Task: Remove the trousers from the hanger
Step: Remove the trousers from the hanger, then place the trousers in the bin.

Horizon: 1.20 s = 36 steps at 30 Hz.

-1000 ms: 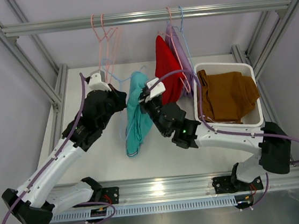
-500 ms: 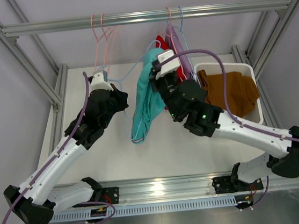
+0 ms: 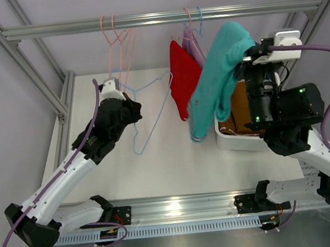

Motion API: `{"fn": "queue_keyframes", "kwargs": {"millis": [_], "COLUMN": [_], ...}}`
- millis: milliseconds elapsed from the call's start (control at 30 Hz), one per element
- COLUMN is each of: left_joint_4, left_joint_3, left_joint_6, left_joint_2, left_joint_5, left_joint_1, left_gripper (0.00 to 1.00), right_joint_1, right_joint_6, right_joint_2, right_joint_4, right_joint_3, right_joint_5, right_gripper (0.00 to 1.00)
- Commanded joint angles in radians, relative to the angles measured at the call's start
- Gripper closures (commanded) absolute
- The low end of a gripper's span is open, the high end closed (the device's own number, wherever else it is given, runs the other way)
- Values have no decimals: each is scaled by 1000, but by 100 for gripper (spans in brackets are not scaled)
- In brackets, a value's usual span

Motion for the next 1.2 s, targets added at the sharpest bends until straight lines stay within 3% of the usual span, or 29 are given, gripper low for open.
{"fn": "queue_keyframes", "kwargs": {"millis": [0, 167, 367, 833, 1167], "left_joint_4": [27, 27, 24, 16, 10], "left_joint_3": [27, 29, 31, 38, 43], "left_joint_6": [20, 20, 20, 34, 42], "left_joint_2": [4, 11, 23, 43, 48], "left_joint_5": [-5, -1, 0, -14, -20], "left_joint_1": [3, 1, -2, -39, -66], "left_gripper": [99, 100, 100, 100, 99], "right_joint_1": [-7, -27, -108, -415, -519], "right_joint_6": [-175, -337, -385, -17, 262], "right_joint_2": [-31, -74, -140, -309, -389], "right_joint_4": [150, 271, 292, -36, -301], "right_joint_3": [27, 4, -28, -144, -235], "right_joint_5": [87, 126, 147, 161, 155], "right_gripper": [100, 100, 100, 100, 100]}}
